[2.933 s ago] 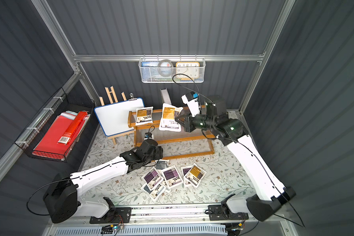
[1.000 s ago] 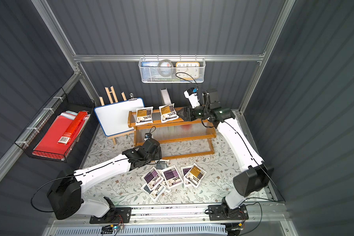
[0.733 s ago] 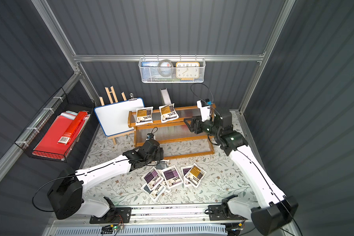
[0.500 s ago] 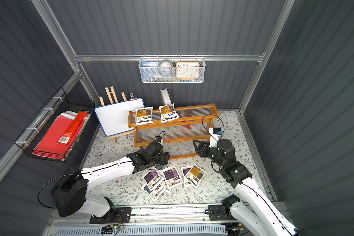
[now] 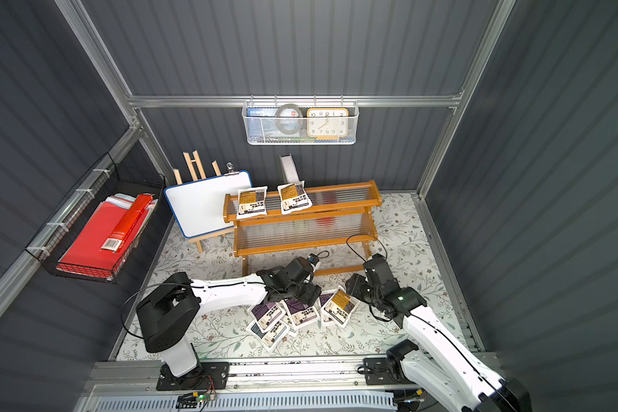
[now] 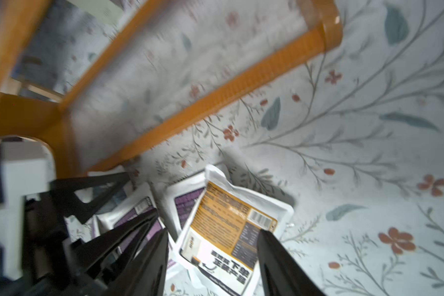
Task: Place the bagged coffee beans on the shelf by color
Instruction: Pick up the bagged coffee beans at the center of the board.
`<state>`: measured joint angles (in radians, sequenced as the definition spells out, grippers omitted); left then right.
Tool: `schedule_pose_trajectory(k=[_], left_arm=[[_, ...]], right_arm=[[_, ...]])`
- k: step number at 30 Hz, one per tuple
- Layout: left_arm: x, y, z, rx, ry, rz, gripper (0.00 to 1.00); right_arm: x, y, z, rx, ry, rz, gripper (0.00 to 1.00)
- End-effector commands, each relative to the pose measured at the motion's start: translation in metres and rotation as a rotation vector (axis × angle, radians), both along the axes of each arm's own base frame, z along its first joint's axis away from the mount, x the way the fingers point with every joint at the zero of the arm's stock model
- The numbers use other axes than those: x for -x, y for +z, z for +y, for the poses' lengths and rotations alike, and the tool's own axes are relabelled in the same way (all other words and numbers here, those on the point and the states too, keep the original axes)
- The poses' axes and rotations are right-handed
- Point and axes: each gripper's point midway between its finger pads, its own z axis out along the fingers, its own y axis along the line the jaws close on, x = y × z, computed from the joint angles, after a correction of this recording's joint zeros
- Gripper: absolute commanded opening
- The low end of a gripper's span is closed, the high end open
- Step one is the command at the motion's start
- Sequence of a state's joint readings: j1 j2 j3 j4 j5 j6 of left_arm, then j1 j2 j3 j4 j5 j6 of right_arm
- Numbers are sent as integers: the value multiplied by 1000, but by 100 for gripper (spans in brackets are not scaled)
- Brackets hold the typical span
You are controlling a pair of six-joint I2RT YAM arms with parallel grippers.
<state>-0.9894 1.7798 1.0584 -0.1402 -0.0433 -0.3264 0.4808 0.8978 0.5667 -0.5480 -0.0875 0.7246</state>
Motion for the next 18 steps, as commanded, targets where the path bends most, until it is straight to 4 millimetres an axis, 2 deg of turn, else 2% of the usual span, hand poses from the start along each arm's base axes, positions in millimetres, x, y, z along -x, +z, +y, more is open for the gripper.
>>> schedule_pose_trajectory(k=[1, 4, 5, 10, 14, 18], left_arm=[[11, -13, -16, -59, -131, 13, 79], [19, -28, -28, -92, -193, 23, 79], [20, -32, -32, -98, -201, 24, 79], [27, -44, -43, -86, -226, 55, 79], [28, -47, -44, -89, -235, 63, 77], [30, -53, -43, -106, -242, 79, 74]], right_arm=[[46, -41, -1, 10, 49, 243, 60], [55, -51, 4, -39, 48, 268, 60], [58, -50, 9, -76, 64, 274, 60], [66, -54, 11, -108, 75, 283, 60], [61, -50, 24, -190, 114, 231, 57], [50, -46, 29, -189, 145, 165, 56]])
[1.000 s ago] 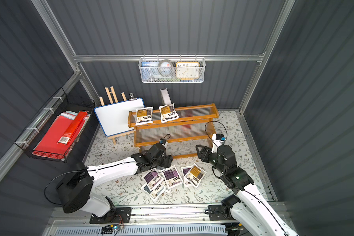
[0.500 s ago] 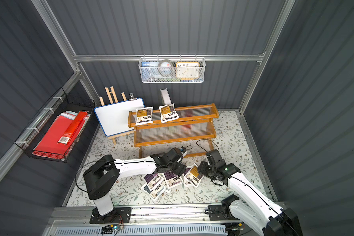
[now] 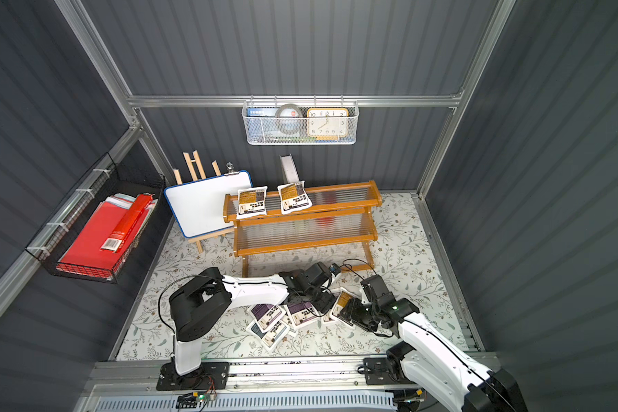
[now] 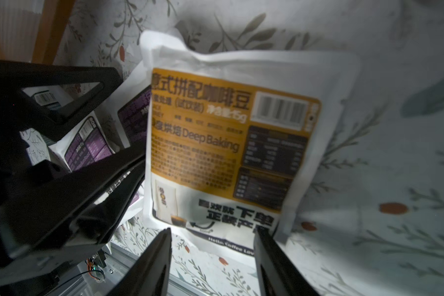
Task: Place the bagged coffee beans on the shelf by color
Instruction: Pick up the bagged coffee beans at the center of the board.
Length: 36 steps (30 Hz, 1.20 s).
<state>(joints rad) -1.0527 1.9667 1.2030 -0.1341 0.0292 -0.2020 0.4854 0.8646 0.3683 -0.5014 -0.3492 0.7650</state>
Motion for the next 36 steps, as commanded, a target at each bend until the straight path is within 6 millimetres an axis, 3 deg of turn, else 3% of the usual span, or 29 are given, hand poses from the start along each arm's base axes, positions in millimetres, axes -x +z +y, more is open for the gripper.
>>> schedule_pose_trajectory(k=[1, 4, 12, 17, 19, 25, 29, 36], left_arm=[[12, -26, 9, -88, -35, 64, 73], [4, -22, 18, -139, -9, 20, 72], [-14, 36, 37, -77, 80, -84, 79], [-30, 55, 39, 84, 106, -28, 84], [-26, 62, 33, 150, 68, 3, 85], [-22, 41, 14, 121, -17, 47, 84], [-18, 40, -1, 131, -57, 63, 83], [-5, 27, -8, 110, -95, 95, 83]], right_arm=[[-12, 7, 9, -34, 32, -68, 56], [-10, 6, 9, -22, 48, -56, 56], [-17, 4, 3, 19, 34, -86, 53], [-22, 14, -3, 63, 22, -106, 53], [-23, 15, -9, 92, -2, -111, 53], [-14, 10, -27, 149, -72, -78, 54], [-8, 3, -33, 156, -108, -60, 54], [-4, -5, -28, 138, -88, -25, 54]])
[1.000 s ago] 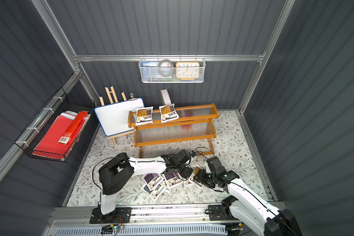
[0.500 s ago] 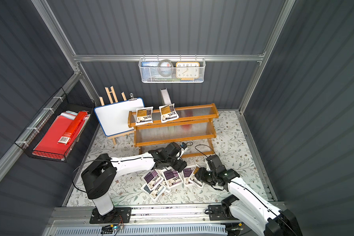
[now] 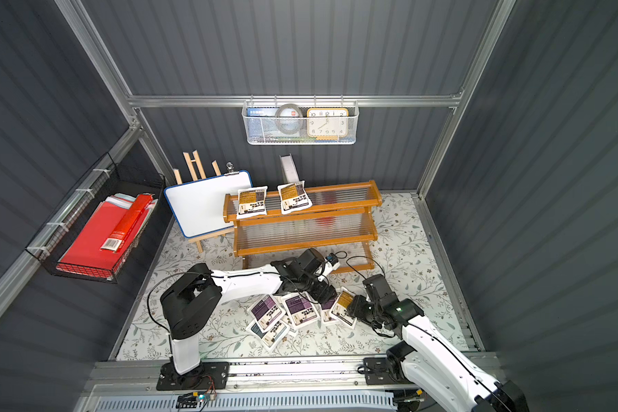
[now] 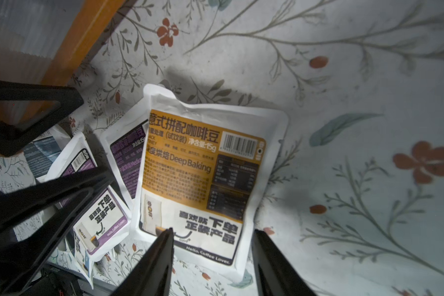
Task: Place the bagged coffee beans on the shelf by color
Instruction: Pick up the bagged coffee beans at the center of the board.
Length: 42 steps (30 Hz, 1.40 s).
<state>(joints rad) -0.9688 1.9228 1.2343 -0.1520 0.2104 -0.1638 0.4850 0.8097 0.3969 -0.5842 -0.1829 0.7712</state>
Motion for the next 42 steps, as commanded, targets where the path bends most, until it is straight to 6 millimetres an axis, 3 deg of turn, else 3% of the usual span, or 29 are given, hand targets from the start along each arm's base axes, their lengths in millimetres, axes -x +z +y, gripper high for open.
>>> schedule_pose_trajectory(k=[1, 11, 12, 16, 19, 20, 23, 26, 30, 33, 36, 38, 42], left_arm=[[10, -8, -6, -11, -47, 25, 83], [19, -39, -5, -78, -69, 53, 78], [14, -33, -13, -65, -71, 40, 77], [20, -54, -3, -129, -88, 55, 71], [23, -65, 3, -160, -91, 66, 70], [30, -77, 15, -193, -89, 88, 70], [31, -76, 18, -196, -82, 88, 70], [31, -65, 16, -170, -80, 82, 70], [13, -36, 8, -125, -25, 2, 71], [-14, -3, 10, -88, 108, -107, 71], [-48, 33, 32, -43, 326, -213, 73], [-70, 55, 54, 8, 477, -234, 75], [-91, 85, 83, 112, 648, -252, 77]], right_arm=[[8, -12, -1, 2, -3, 54, 55], [17, -29, 17, -72, 75, 127, 55], [15, -29, 20, -86, 82, 118, 55], [2, -20, 21, -85, 84, 43, 53], [-9, -7, 18, -74, 68, -24, 42], [-11, 0, 19, -82, 67, -45, 37], [-22, 14, 11, -54, 17, -117, 17], [-27, 25, 8, -62, -13, -166, 1], [-32, 42, 8, -70, -17, -205, 0], [-37, 62, 13, -81, 5, -222, 0], [-49, 99, 18, -87, 19, -279, 0], [-61, 139, 25, -103, 50, -365, 0], [-76, 218, 42, -103, 203, -523, 0]])
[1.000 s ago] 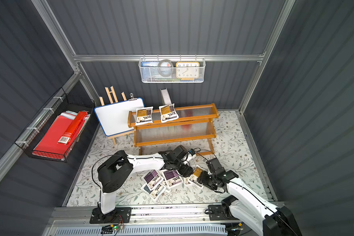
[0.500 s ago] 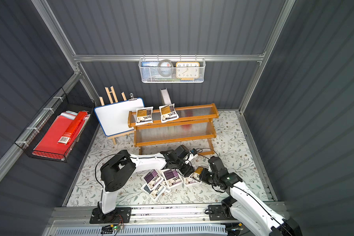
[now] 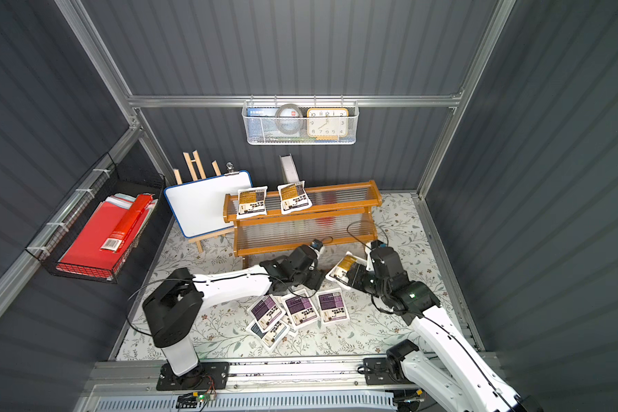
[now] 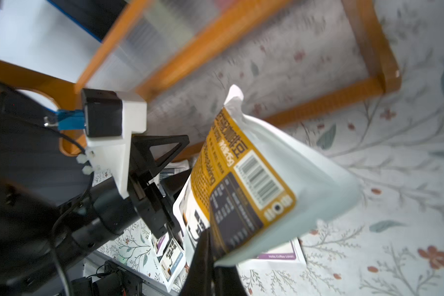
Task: Place the bagged coffee beans on the shelf by color
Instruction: Pick up the bagged coffee beans at the center of the board, then place the bagged coffee beans on the shelf.
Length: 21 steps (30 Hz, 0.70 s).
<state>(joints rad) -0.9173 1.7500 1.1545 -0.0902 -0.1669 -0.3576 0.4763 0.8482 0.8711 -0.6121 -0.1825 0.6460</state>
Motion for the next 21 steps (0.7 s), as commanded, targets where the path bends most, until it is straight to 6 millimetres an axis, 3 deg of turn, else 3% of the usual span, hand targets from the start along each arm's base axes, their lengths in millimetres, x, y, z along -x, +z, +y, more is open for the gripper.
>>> schedule_pose_trajectory(k=[1, 7, 10, 16, 21], left_arm=[[-24, 32, 31, 100, 216, -69, 77], [-26, 38, 44, 101, 278, -86, 76], [-25, 40, 47, 119, 290, -87, 76], [-21, 32, 61, 93, 339, -76, 76], [-17, 34, 82, 83, 425, -76, 76]], right_arm=[[-7, 56, 10, 65, 141, -141, 0], [-18, 129, 36, 124, 354, -269, 0], [-32, 153, 46, 128, 408, -335, 0], [-79, 174, 53, 151, 417, -434, 0], [-112, 184, 43, 56, 422, -479, 0]])
